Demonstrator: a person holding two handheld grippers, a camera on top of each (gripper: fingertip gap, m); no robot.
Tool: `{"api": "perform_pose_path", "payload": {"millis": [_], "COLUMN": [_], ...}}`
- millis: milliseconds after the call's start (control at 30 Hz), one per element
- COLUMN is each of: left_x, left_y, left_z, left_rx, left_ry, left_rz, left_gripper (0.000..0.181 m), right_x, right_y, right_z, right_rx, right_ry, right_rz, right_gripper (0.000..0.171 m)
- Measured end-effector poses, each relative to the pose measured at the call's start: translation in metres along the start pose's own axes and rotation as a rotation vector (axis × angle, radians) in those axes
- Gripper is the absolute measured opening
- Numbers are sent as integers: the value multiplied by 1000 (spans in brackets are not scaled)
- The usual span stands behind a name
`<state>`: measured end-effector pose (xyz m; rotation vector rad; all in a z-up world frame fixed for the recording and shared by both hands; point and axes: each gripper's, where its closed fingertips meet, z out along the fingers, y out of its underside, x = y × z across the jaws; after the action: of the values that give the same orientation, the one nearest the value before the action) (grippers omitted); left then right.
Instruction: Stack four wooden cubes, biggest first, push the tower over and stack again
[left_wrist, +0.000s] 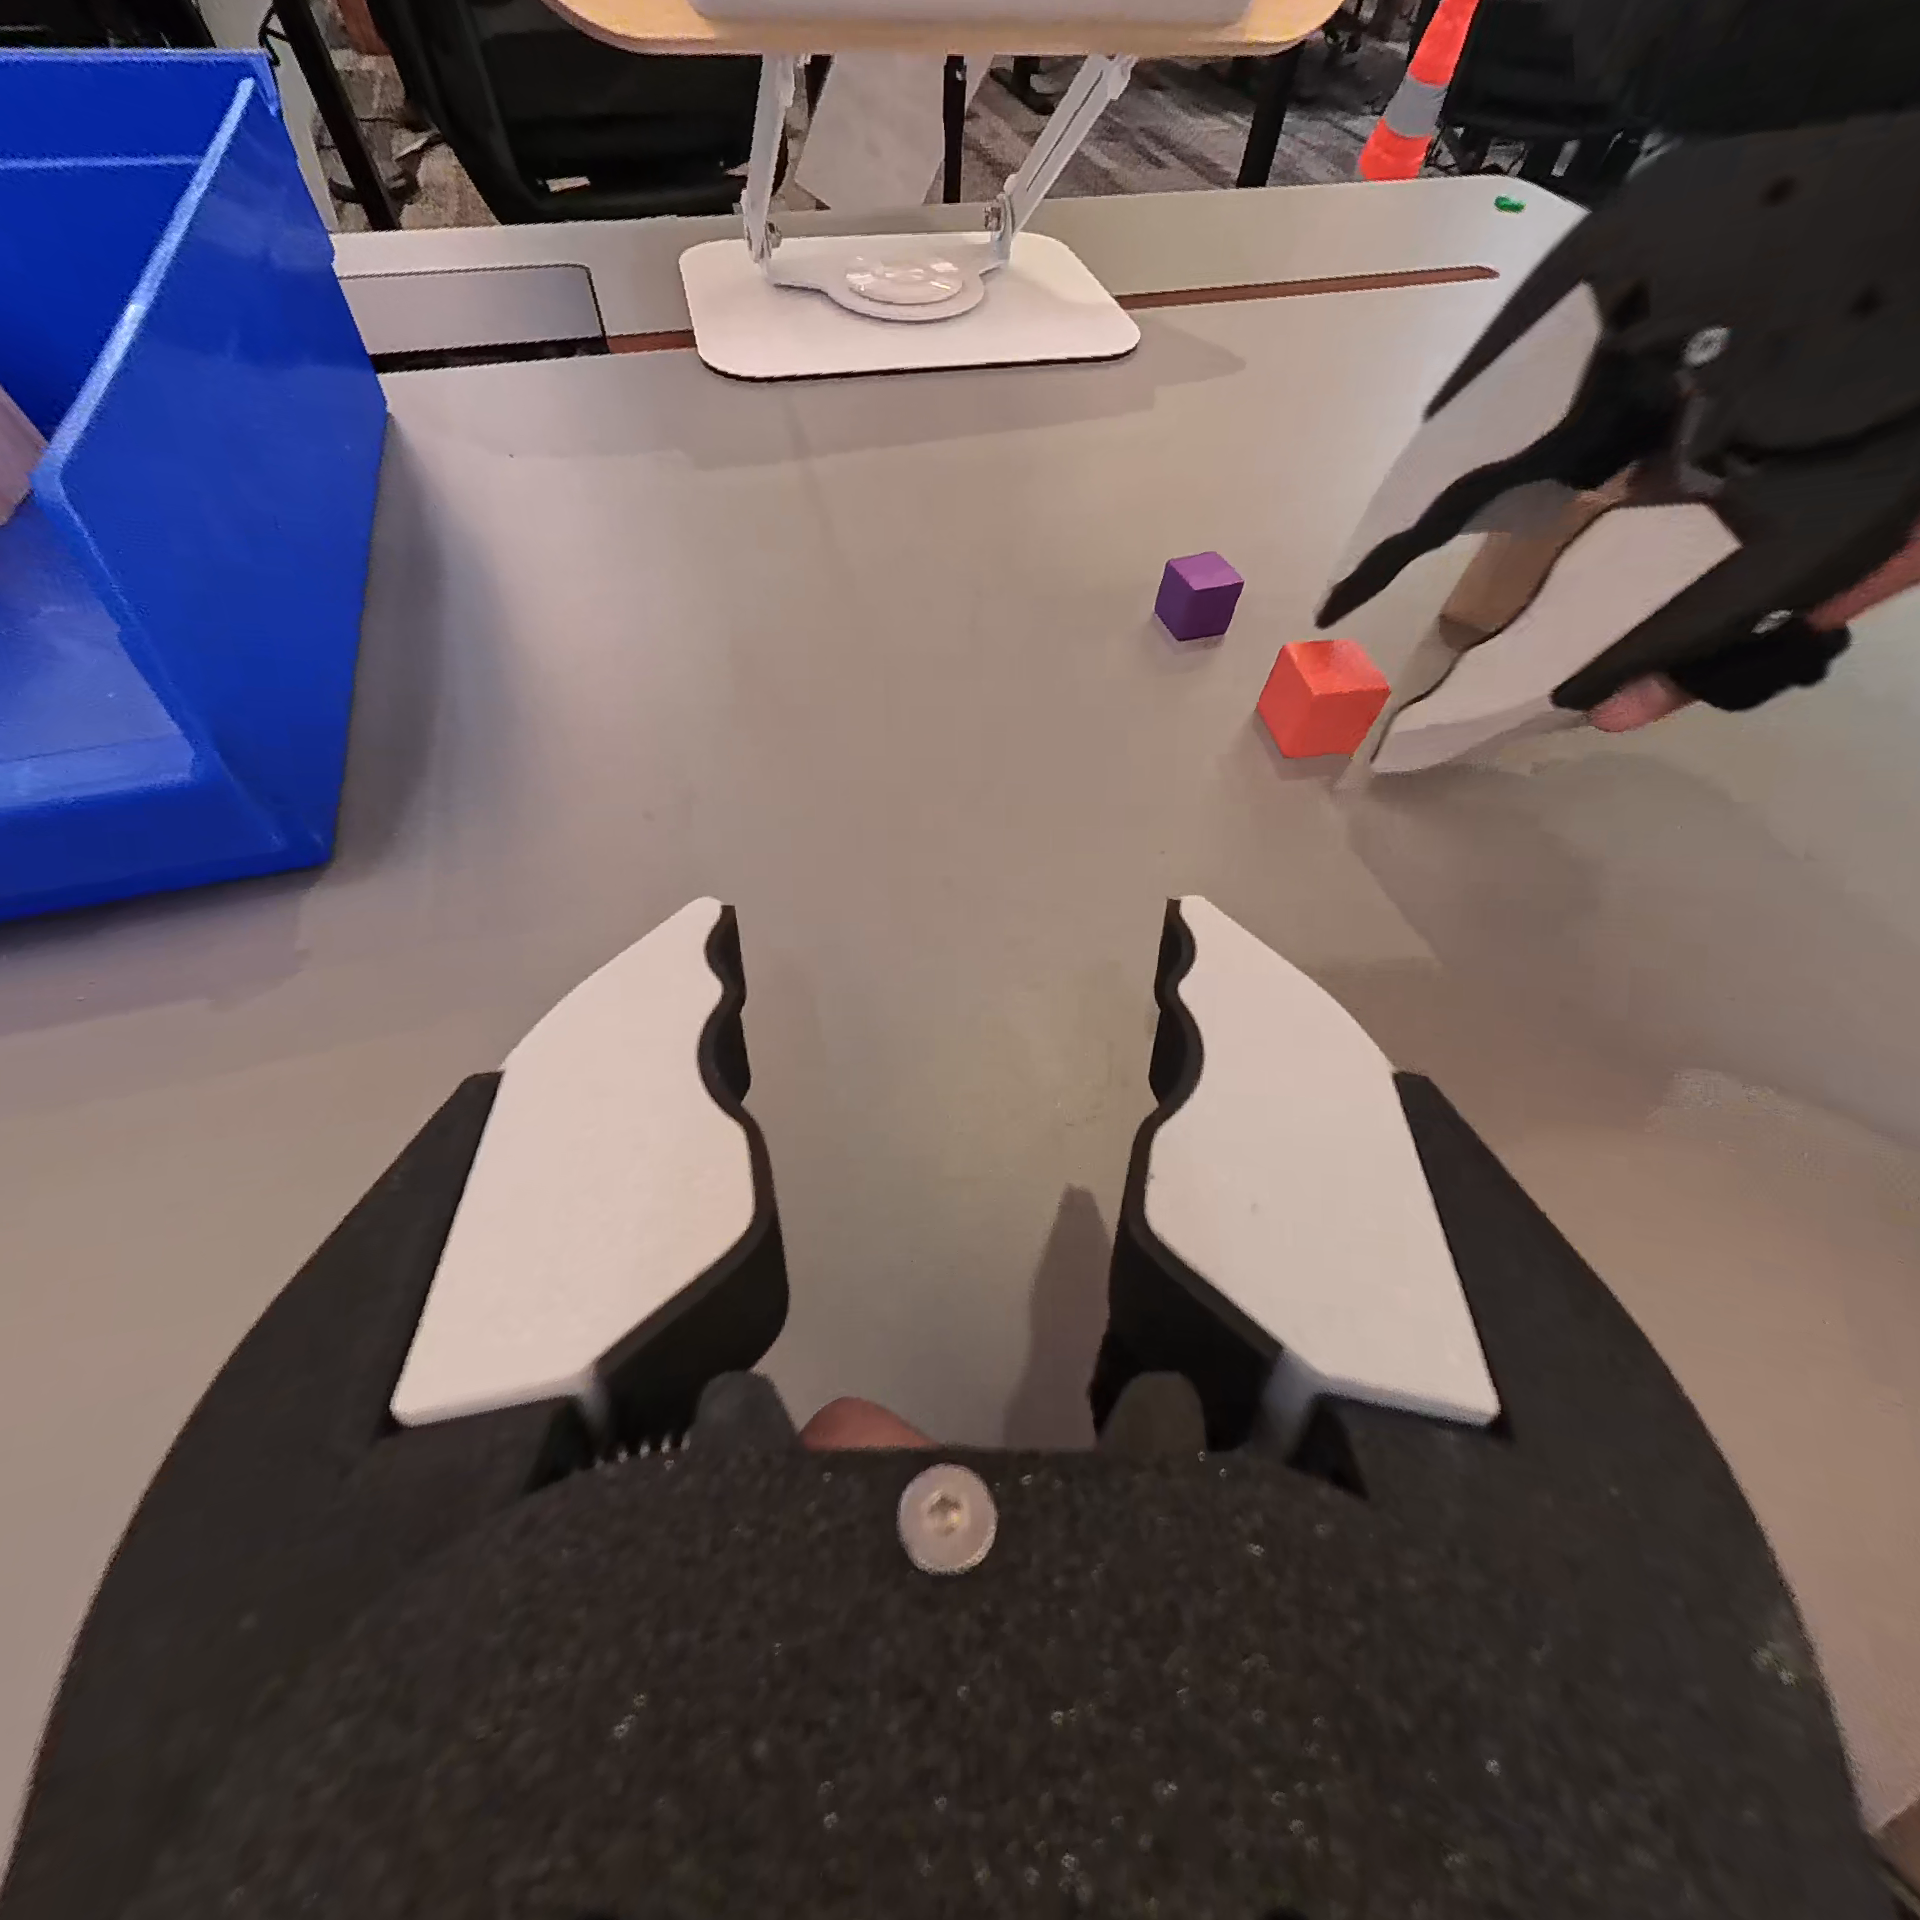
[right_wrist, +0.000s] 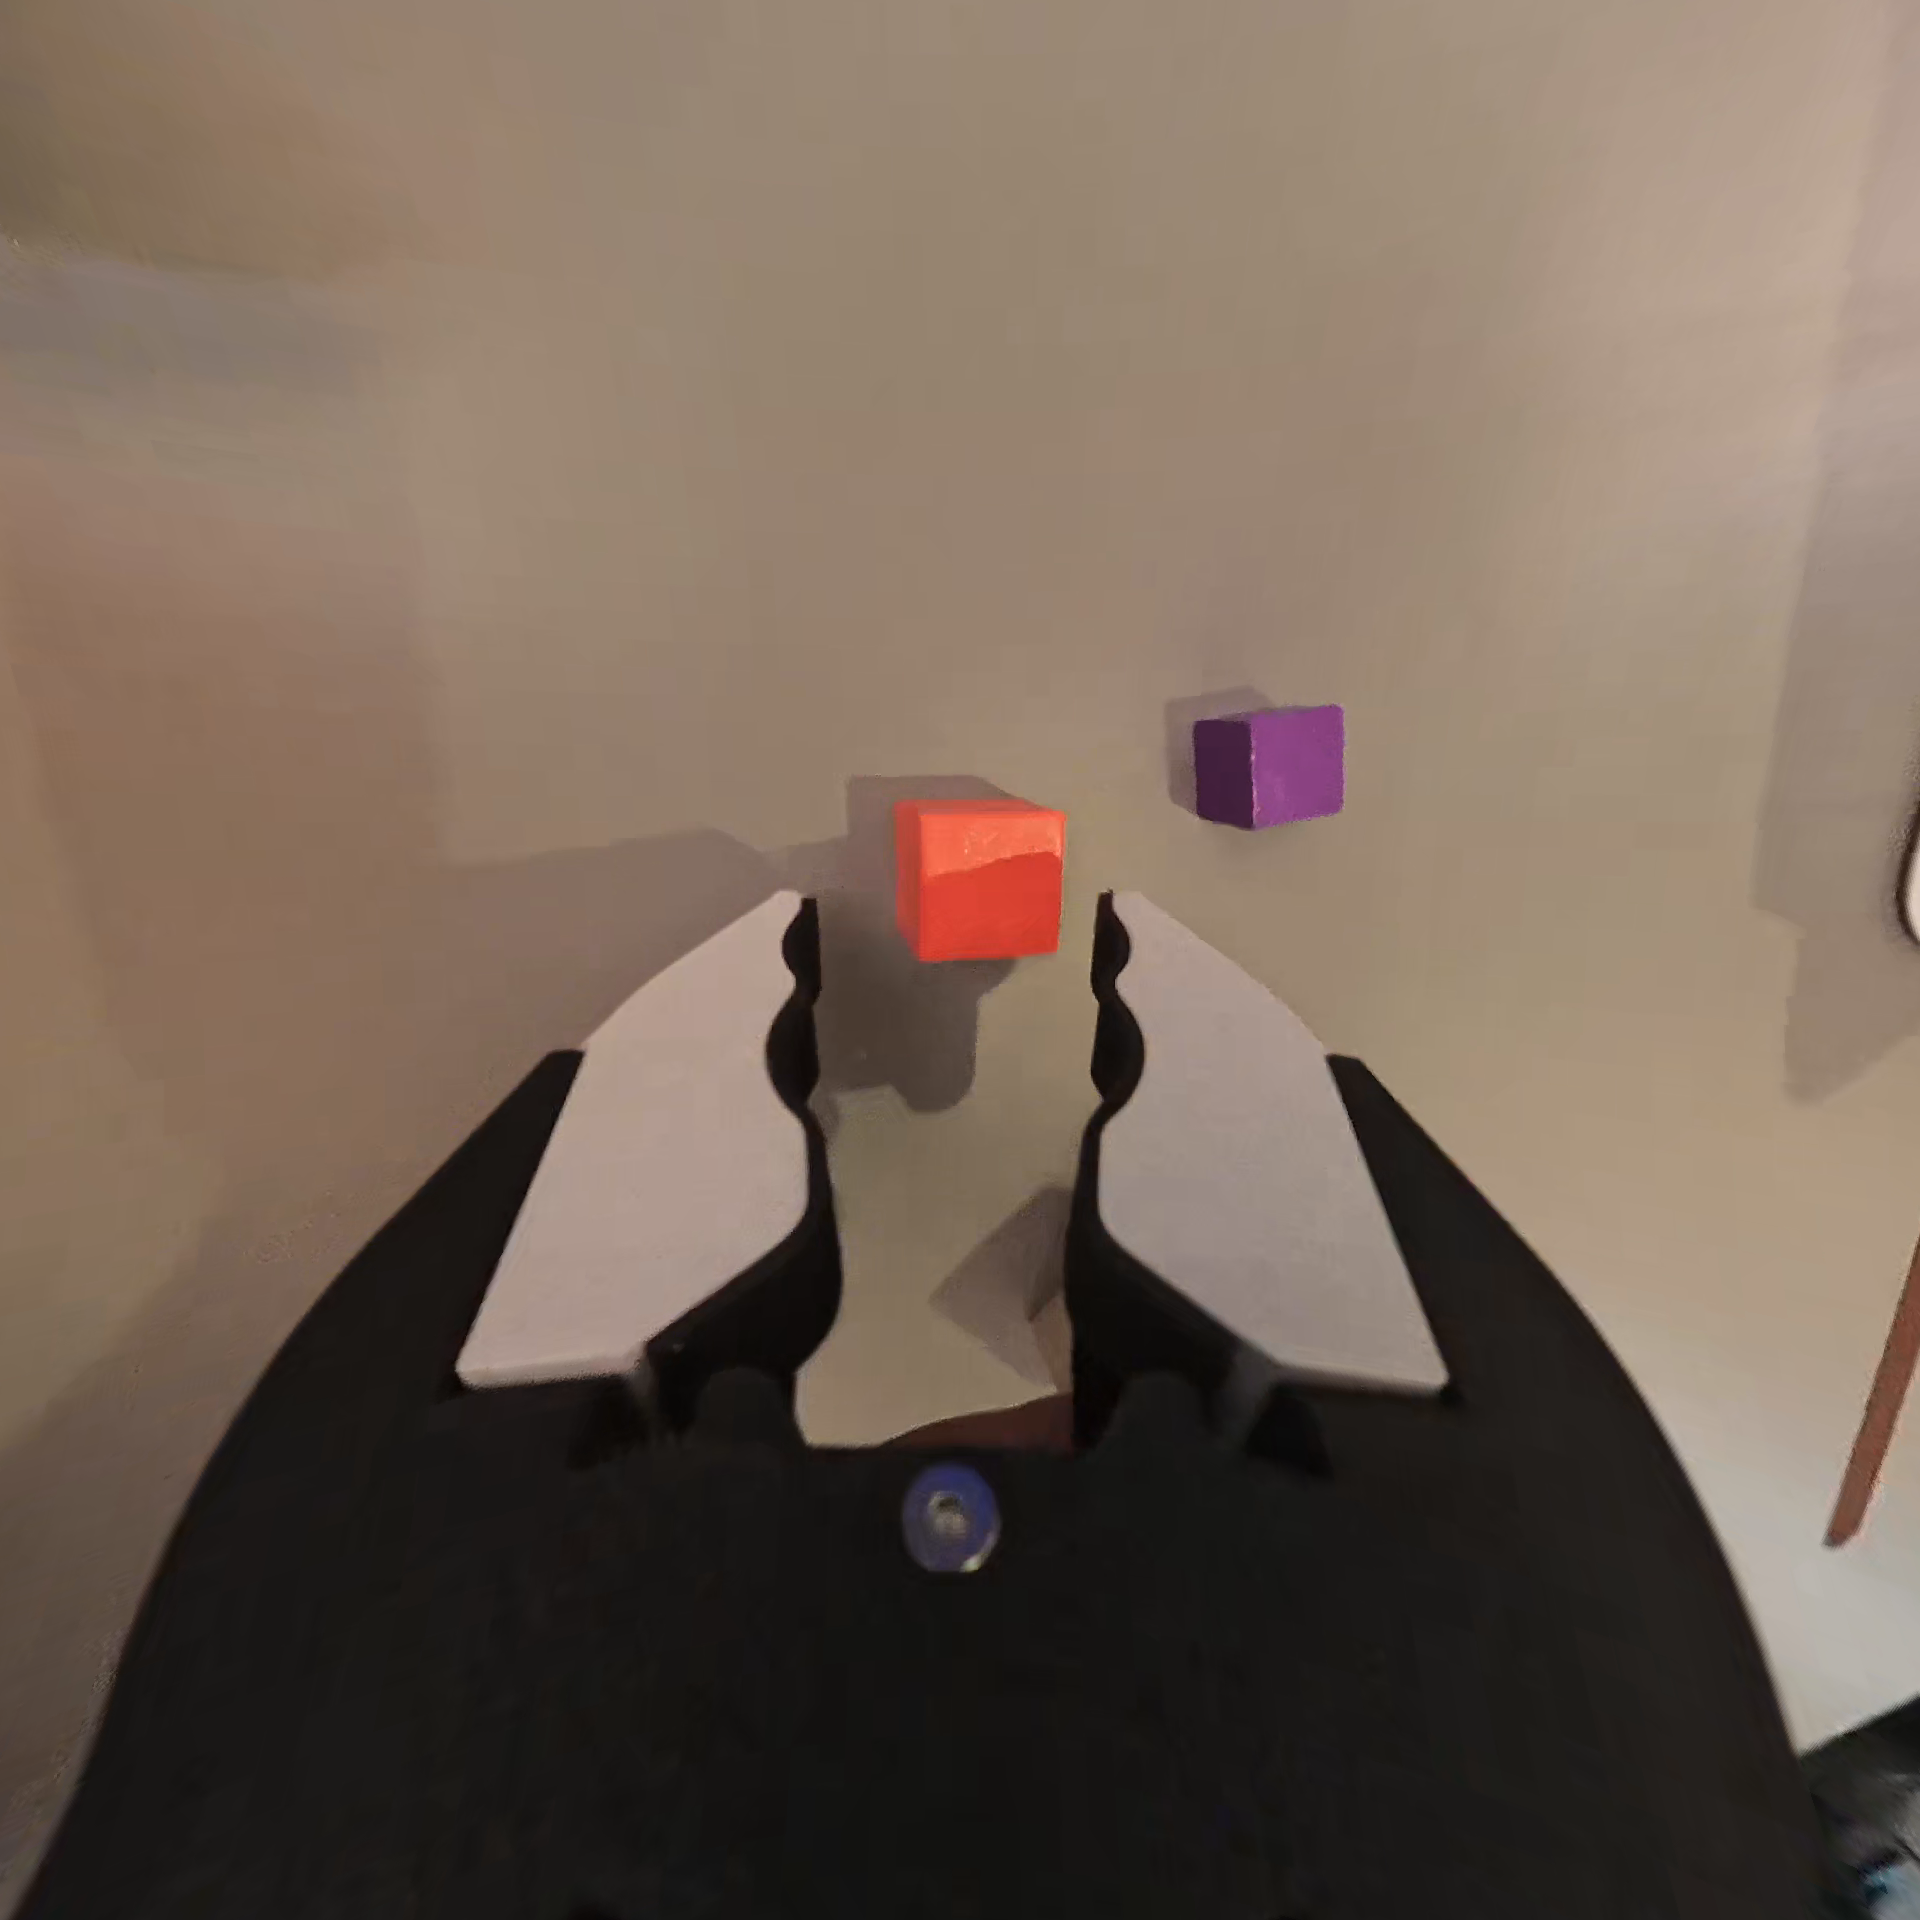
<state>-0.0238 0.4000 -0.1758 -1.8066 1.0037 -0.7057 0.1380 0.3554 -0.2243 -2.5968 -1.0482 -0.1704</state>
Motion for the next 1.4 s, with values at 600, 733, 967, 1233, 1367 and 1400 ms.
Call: {"api": "perform_pose_path", "payload": {"millis": [600, 733, 967, 1233, 1367, 1400], "left_x": [3, 1, -2, 5, 6, 5], "left_y": [3, -1, -8, -17, -20, -19], "left_z": [-1, -2, -2, -4, -5, -5], "left_rx": [-10, 10, 64, 84, 89, 87], "left_ry": [33, 27, 5, -7, -11, -9], "left_rz": [-5, -2, -3, 29, 39, 34], "left_gripper": [73, 72, 70, 70, 70, 70], "right_x": [4, 6, -13, -46, -53, -53], "right_y": [-3, -2, 59, 115, 125, 126], "right_z": [0, -47, -100, -101, -97, -97], "right_rx": [-46, 105, 364, 538, 524, 523], "right_ry": [-34, 188, 553, 716, 724, 724], "right_rz": [14, 165, 627, 932, 963, 966], "right_gripper": [29, 29, 29, 29, 29, 29]}}
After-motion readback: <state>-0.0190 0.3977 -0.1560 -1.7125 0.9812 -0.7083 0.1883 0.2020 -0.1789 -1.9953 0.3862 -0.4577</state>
